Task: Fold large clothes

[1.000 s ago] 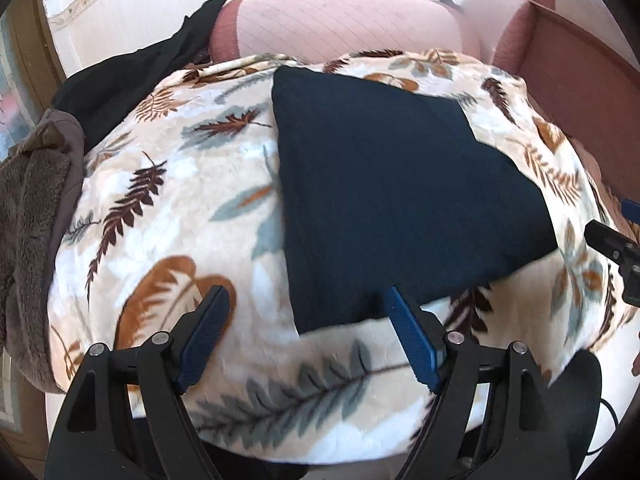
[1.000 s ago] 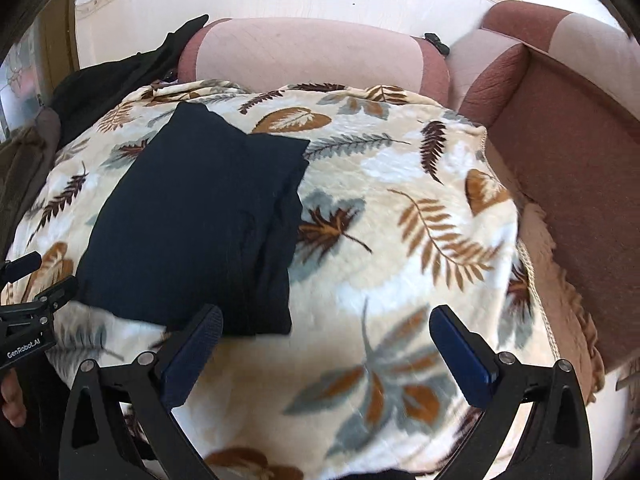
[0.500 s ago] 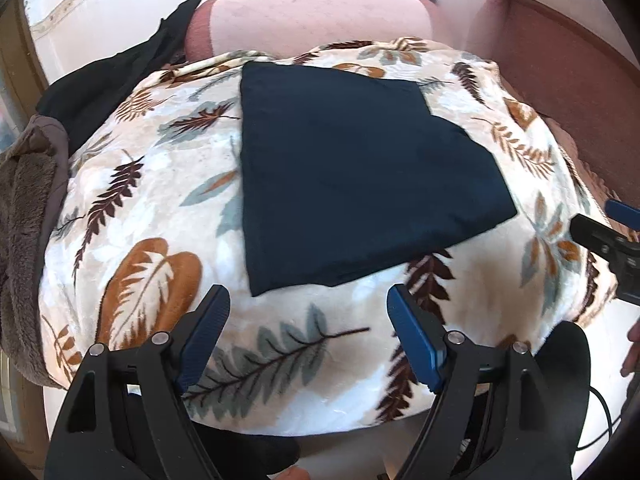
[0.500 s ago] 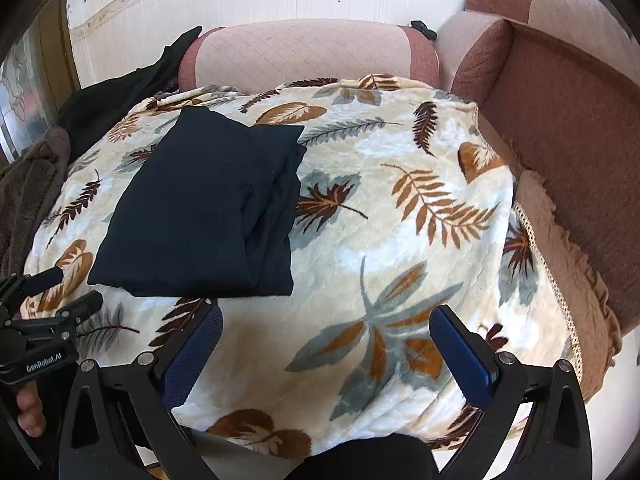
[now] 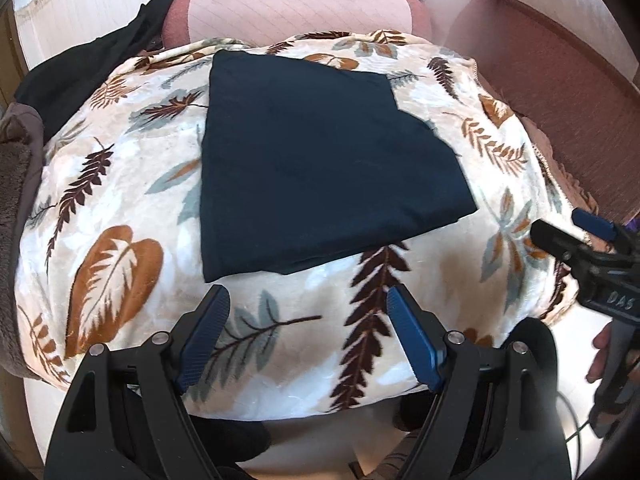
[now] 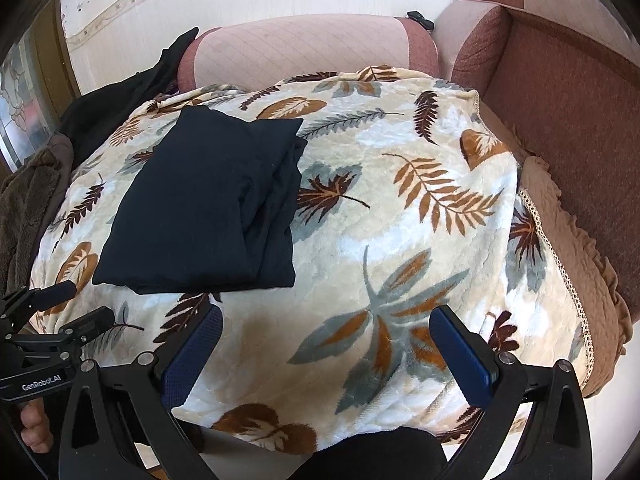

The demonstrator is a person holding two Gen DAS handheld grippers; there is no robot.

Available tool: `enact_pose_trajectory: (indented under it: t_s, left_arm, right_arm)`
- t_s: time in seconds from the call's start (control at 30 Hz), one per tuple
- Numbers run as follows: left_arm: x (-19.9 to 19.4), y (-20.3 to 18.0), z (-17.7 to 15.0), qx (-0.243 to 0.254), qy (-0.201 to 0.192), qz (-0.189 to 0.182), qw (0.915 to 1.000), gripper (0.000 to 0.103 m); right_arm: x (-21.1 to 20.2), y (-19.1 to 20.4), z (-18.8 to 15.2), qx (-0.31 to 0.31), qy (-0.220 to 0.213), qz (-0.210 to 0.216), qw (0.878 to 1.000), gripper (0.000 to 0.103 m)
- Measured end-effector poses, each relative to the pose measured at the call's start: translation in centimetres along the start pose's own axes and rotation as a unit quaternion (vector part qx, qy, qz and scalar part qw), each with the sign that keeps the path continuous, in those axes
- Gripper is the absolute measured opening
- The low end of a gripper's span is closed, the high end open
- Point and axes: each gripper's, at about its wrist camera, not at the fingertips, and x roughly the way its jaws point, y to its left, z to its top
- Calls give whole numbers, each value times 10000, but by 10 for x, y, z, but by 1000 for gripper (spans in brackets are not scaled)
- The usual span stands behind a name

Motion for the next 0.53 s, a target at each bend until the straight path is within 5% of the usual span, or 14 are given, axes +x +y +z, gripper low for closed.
enact_pose_trajectory:
  t_s: [0.17,0.53]
  left_arm:
    - [-11,-9,8,-183,-57,-337,9992,81]
    - [-5,-17,8,-272,107,-354,9989,81]
  right_arm:
    - [1,-8,1,75,0,36,10000,103]
    - [4,-26,0,216,50,-42,9997,103]
